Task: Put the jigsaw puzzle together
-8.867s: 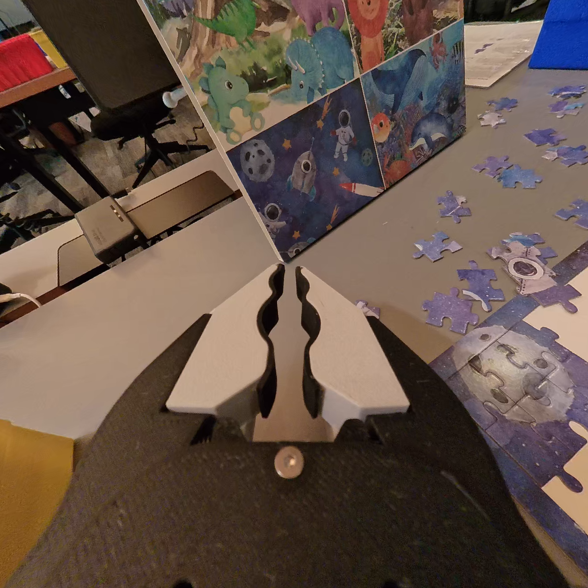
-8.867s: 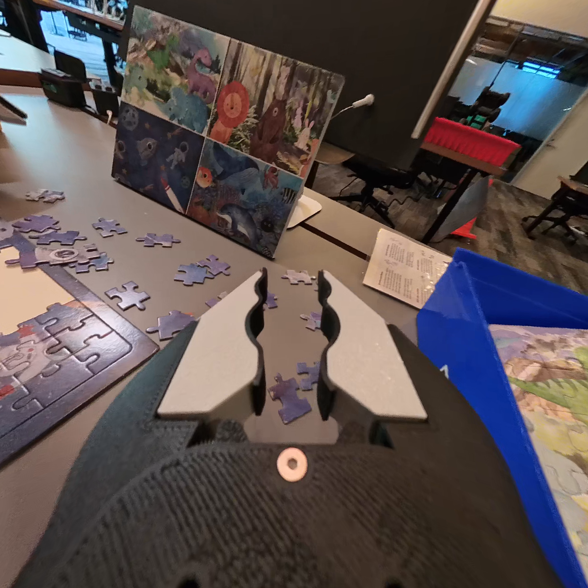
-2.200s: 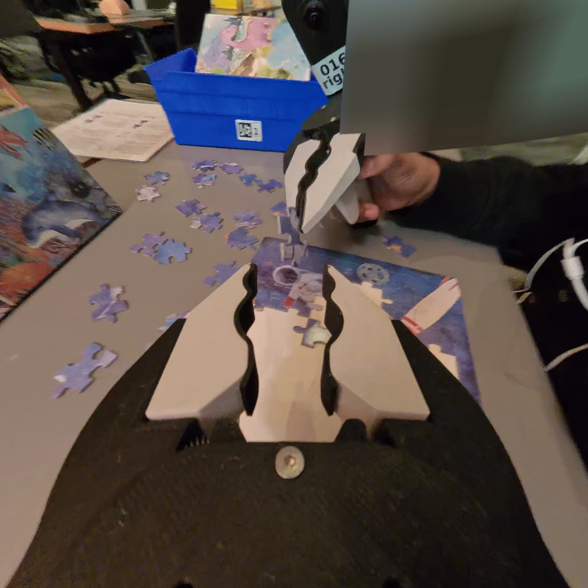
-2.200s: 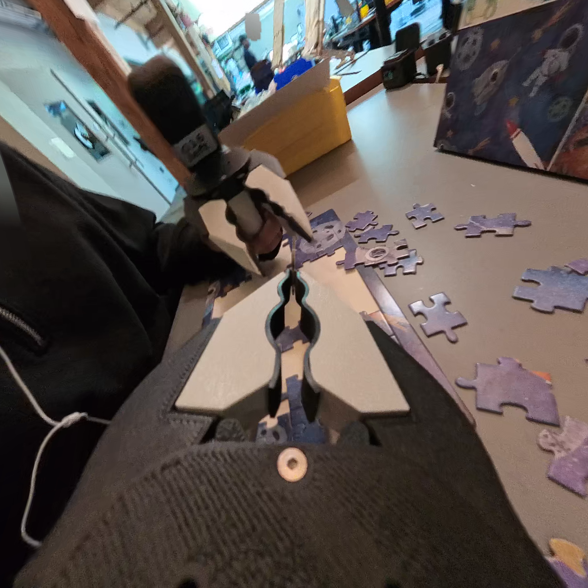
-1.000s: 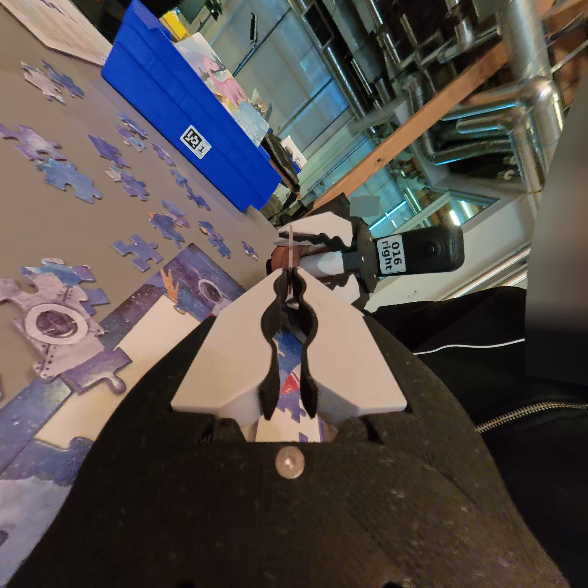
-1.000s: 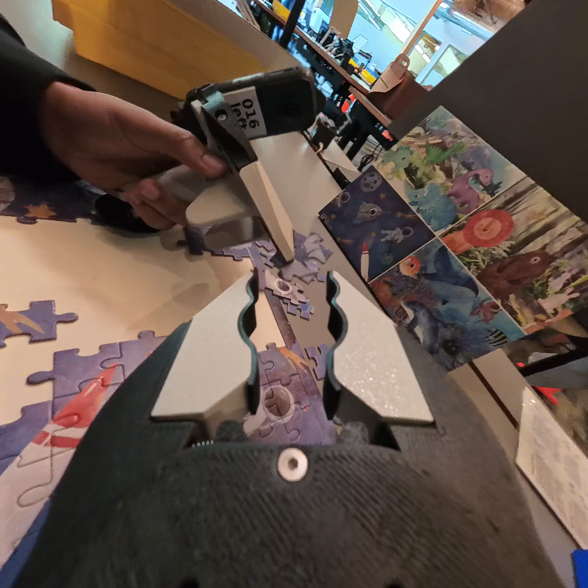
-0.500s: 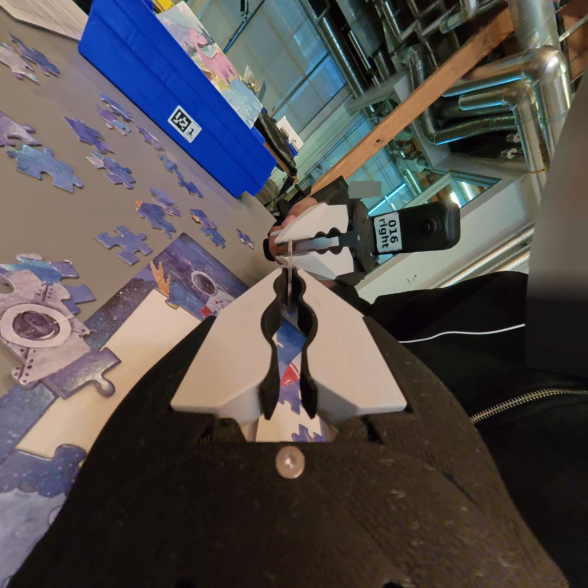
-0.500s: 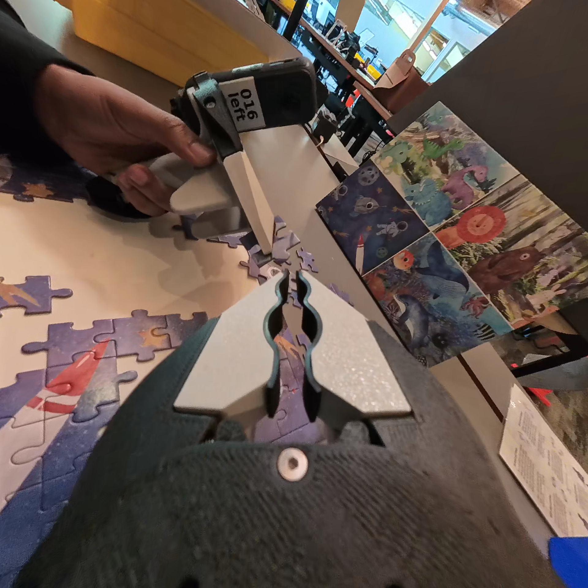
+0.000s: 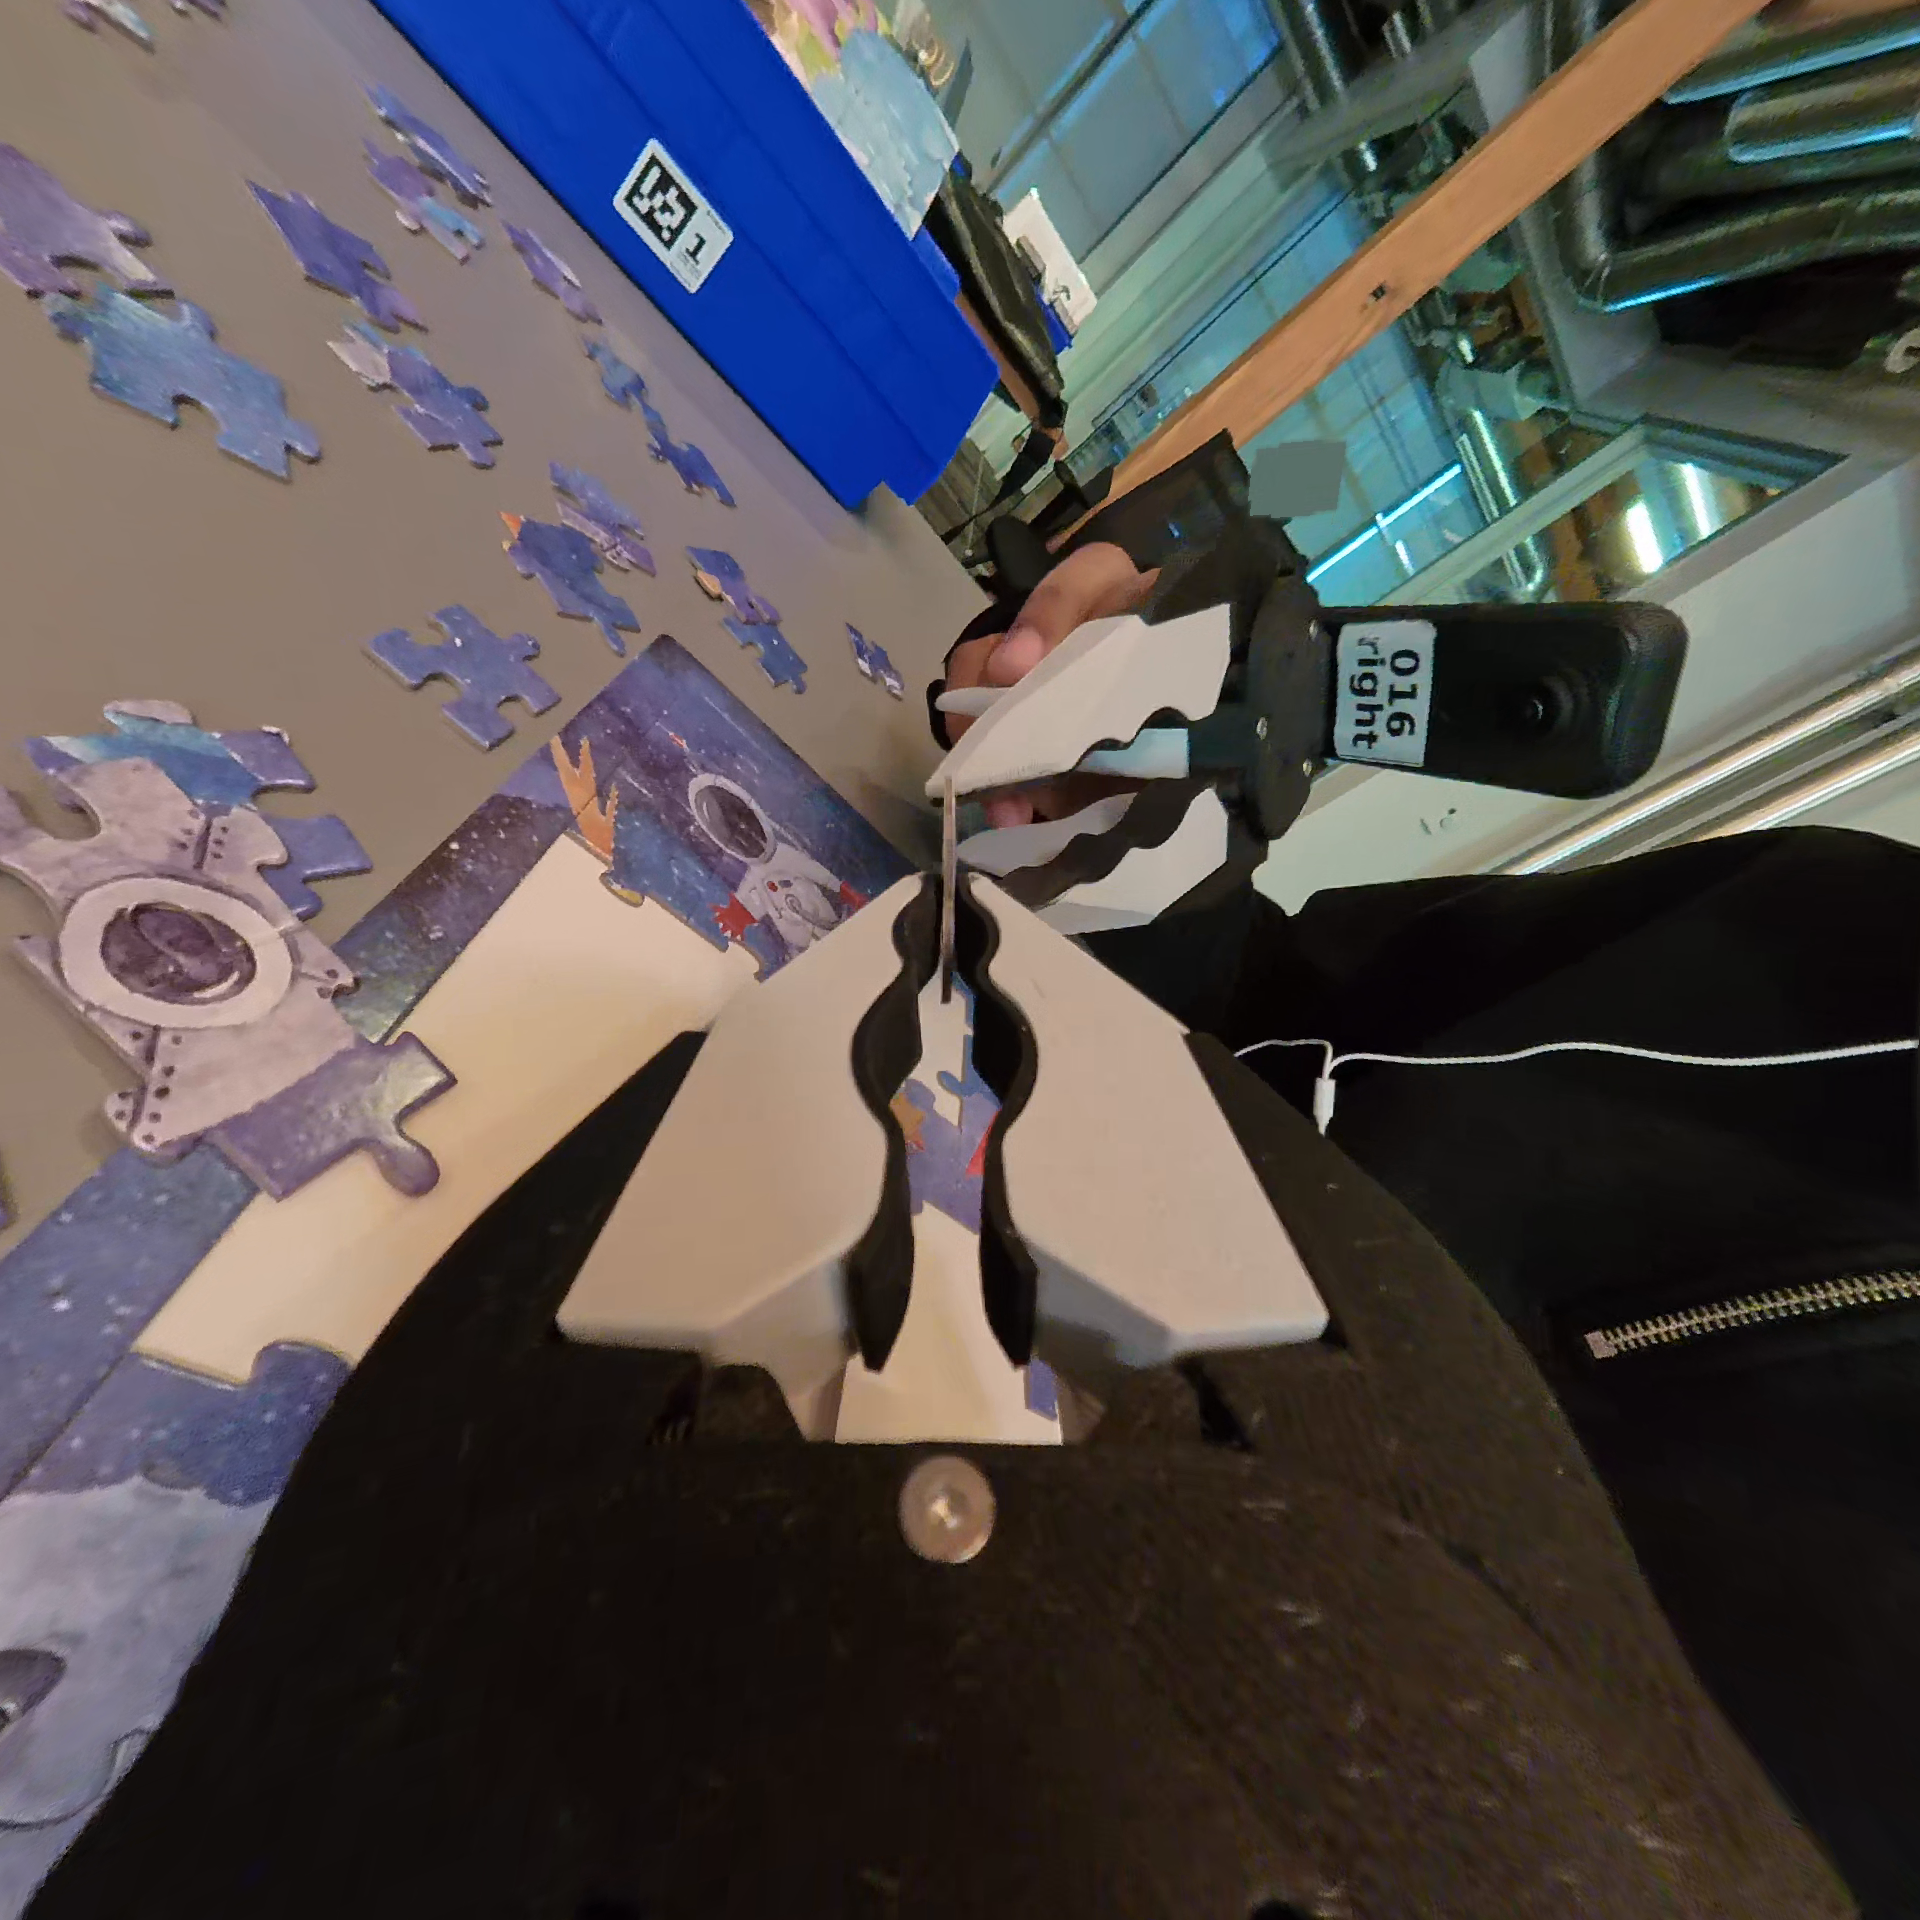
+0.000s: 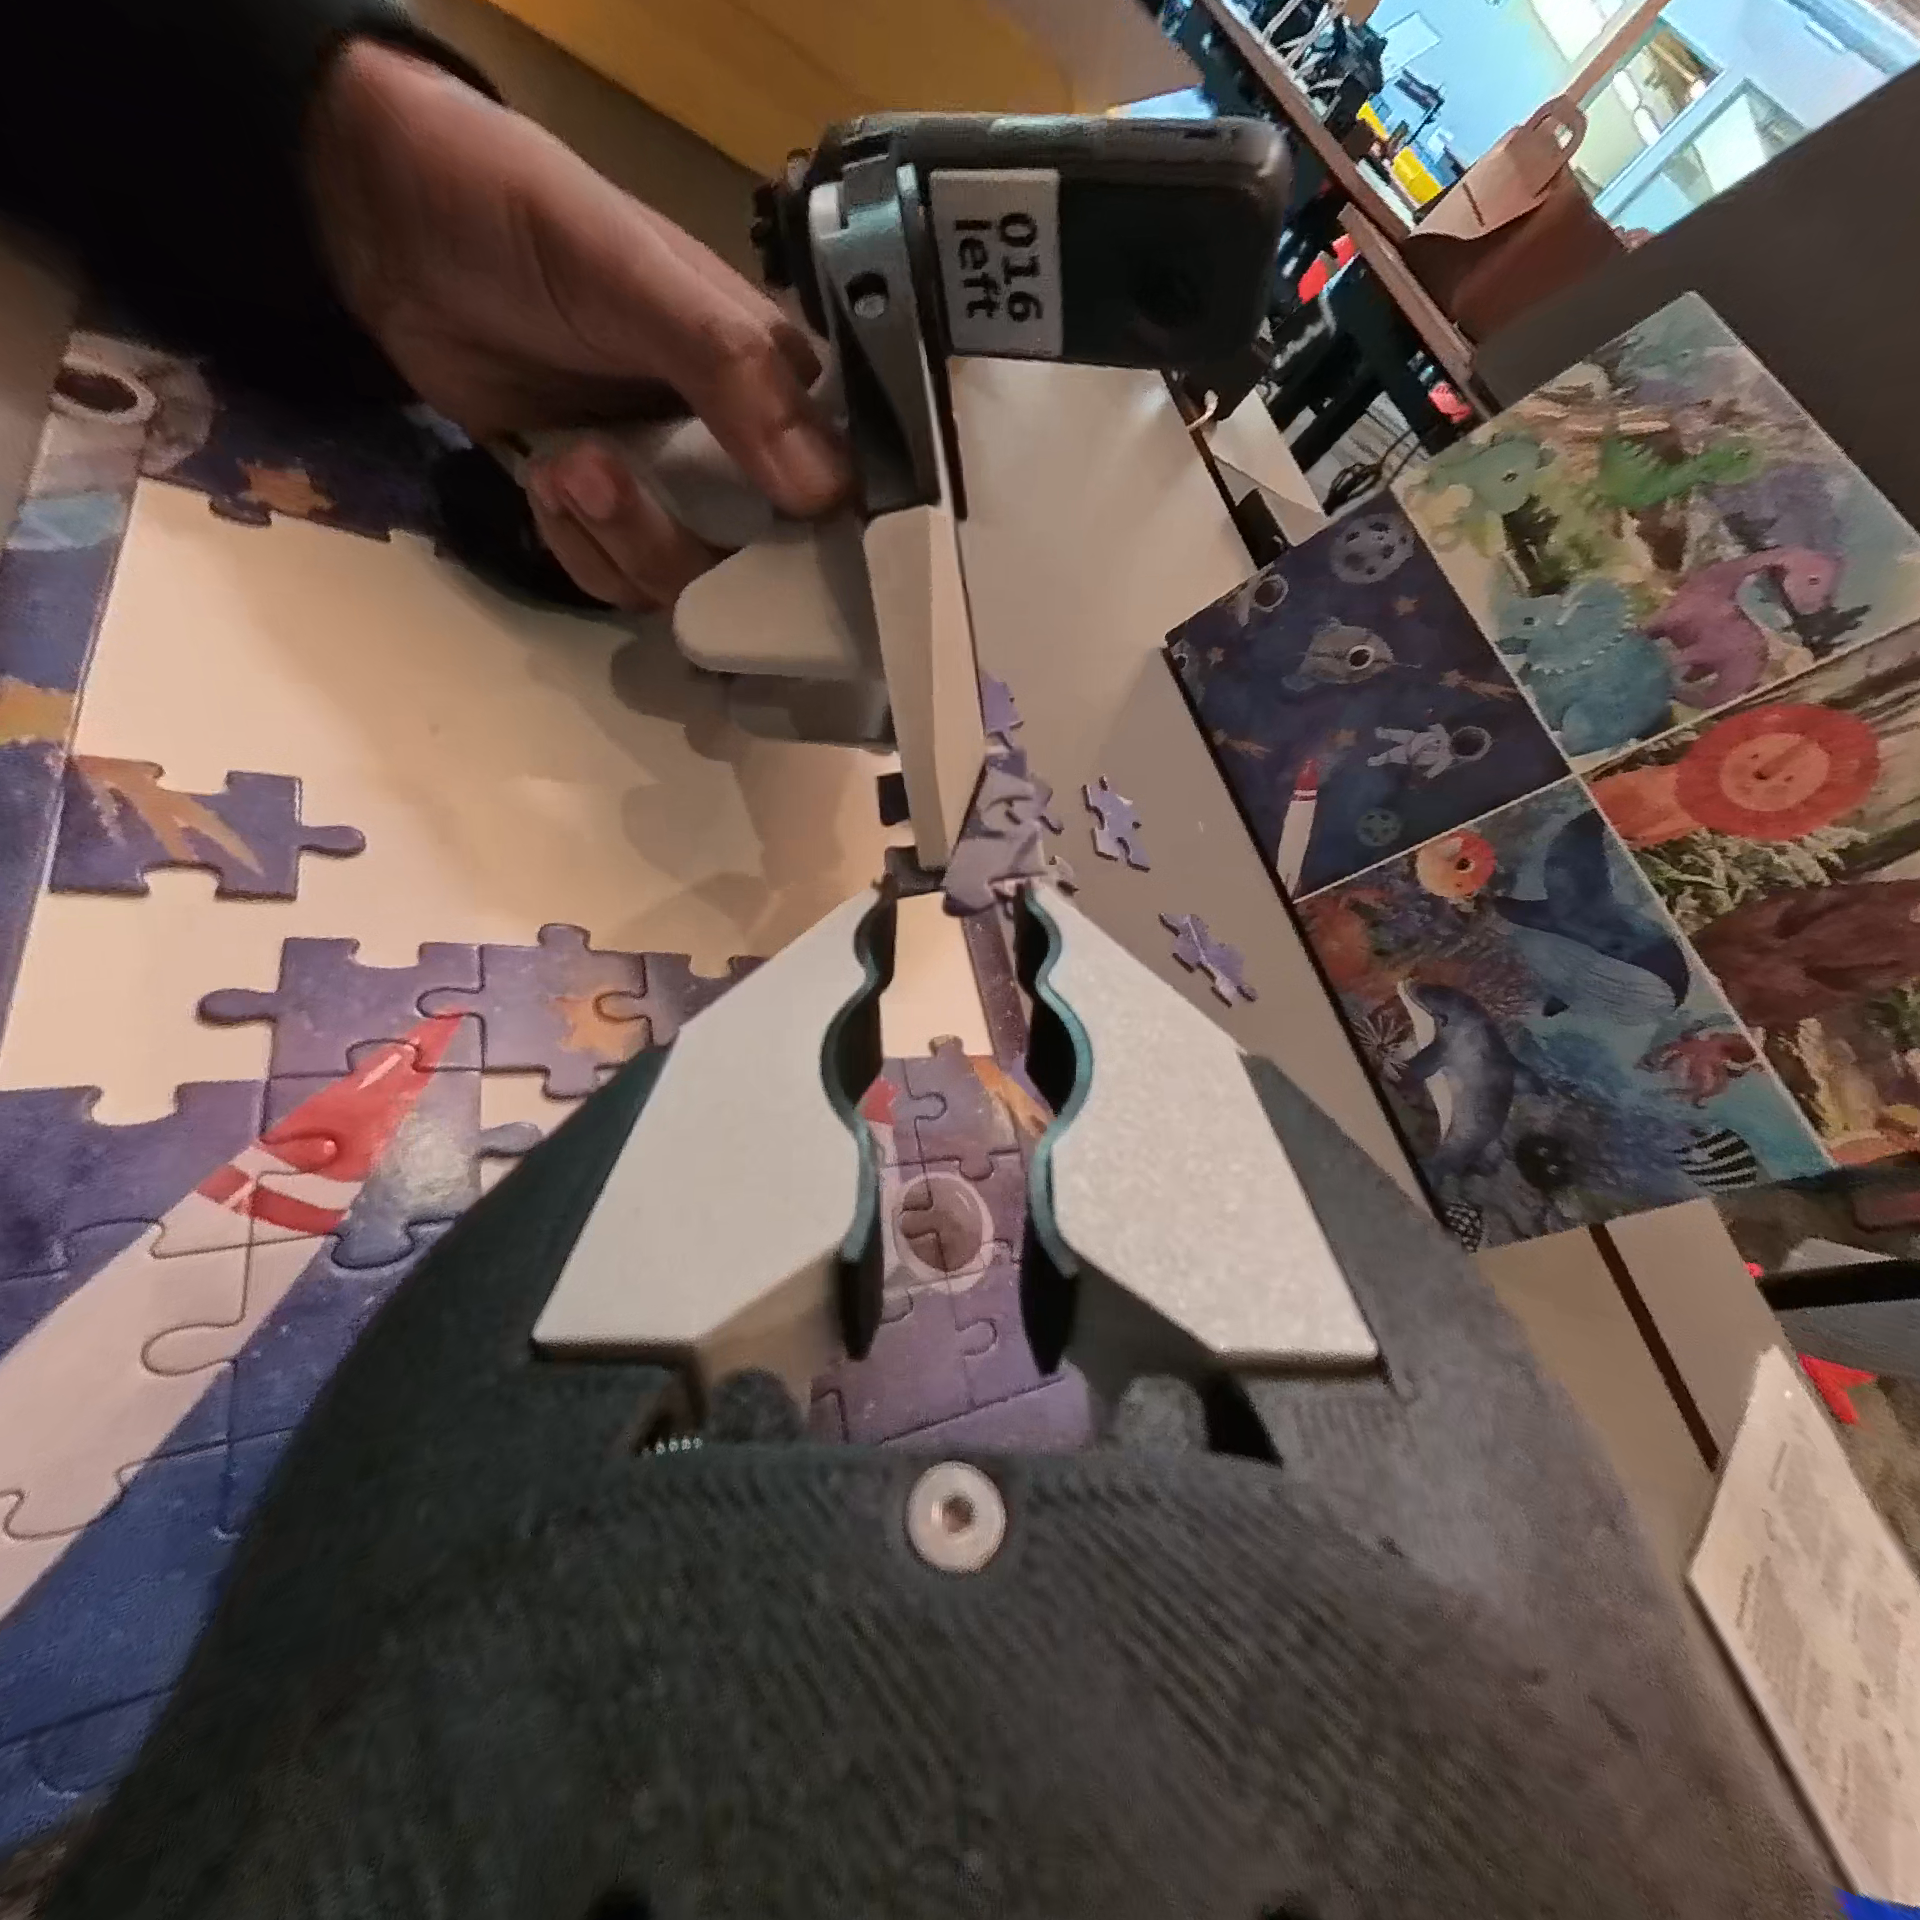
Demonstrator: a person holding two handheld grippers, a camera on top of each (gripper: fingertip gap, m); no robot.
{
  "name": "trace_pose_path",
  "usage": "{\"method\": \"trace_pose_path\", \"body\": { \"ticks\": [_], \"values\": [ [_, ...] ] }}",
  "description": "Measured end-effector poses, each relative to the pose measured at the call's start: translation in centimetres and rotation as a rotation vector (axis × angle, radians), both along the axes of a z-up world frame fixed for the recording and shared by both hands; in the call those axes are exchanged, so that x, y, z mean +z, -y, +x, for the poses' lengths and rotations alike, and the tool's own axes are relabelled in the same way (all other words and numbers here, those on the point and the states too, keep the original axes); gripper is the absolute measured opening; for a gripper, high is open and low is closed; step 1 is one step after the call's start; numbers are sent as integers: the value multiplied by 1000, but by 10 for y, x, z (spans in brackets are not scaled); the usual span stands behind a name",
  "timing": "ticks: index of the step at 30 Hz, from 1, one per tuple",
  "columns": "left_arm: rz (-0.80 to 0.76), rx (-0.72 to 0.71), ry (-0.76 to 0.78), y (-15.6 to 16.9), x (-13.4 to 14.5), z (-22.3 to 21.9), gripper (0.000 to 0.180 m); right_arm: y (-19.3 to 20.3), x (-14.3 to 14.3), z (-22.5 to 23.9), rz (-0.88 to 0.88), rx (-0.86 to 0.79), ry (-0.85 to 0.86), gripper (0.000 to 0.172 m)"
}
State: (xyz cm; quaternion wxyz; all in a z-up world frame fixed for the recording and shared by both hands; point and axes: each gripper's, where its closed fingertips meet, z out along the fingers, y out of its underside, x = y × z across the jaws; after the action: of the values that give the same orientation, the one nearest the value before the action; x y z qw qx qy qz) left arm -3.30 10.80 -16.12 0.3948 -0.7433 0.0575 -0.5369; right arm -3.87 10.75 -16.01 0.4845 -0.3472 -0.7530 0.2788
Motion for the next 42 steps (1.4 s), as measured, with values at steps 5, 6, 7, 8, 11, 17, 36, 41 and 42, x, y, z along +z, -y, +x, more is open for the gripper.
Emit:
{"method": "trace_pose_path", "body": {
  "ticks": [5,6,7,8,11,17,36,41,42],
  "values": [
    [-17,-24,-24,3,-3,1,0,5,-8,1,32,28,40,24],
    [-20,-30,-31,3,-4,2,0,6,-9,1,39,30,43,24],
    [-23,-36,-36,4,-5,4,0,6,-9,1,49,29,44,24],
    [-26,-43,-38,5,-6,5,0,6,-9,2,58,28,45,21],
    [-25,-48,-24,5,-5,6,0,6,-8,2,70,30,45,20],
    [0,-48,-20,5,-1,7,20,-1,-3,7,66,15,40,20],
    [172,0,-386,4,-12,7,40,-1,-50,48,-431,88,433,20],
    [179,-11,-419,6,-14,10,41,4,-54,50,-461,93,470,20],
    [176,-13,-412,6,-14,10,42,4,-54,49,-467,90,473,20]
  ]
}}
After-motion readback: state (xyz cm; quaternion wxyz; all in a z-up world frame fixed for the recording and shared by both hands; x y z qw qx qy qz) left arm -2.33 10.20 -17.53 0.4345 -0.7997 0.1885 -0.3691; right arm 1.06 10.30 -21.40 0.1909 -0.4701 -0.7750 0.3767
